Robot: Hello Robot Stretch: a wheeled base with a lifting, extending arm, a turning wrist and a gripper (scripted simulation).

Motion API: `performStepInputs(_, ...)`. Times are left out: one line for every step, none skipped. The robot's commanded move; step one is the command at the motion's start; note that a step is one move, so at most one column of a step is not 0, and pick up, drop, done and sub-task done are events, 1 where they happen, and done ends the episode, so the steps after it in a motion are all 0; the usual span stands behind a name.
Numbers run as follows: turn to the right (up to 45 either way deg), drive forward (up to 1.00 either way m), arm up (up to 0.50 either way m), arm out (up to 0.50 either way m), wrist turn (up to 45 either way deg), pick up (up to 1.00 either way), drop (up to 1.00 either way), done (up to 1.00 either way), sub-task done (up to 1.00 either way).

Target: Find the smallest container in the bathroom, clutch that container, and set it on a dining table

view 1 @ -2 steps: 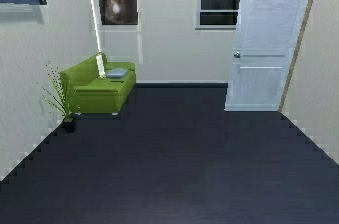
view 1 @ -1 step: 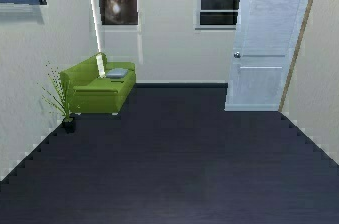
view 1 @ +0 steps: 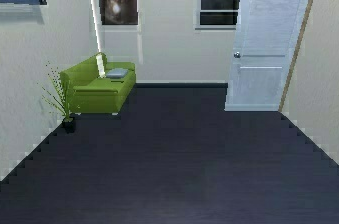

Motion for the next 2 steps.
performStepInputs(0.0,0.00,0.04,0.00,0.0,0.00,0.00,0.00,0.00)
performStepInputs(0.0,0.00,0.00,-0.08,0.0,0.00,0.00,0.00,0.00)
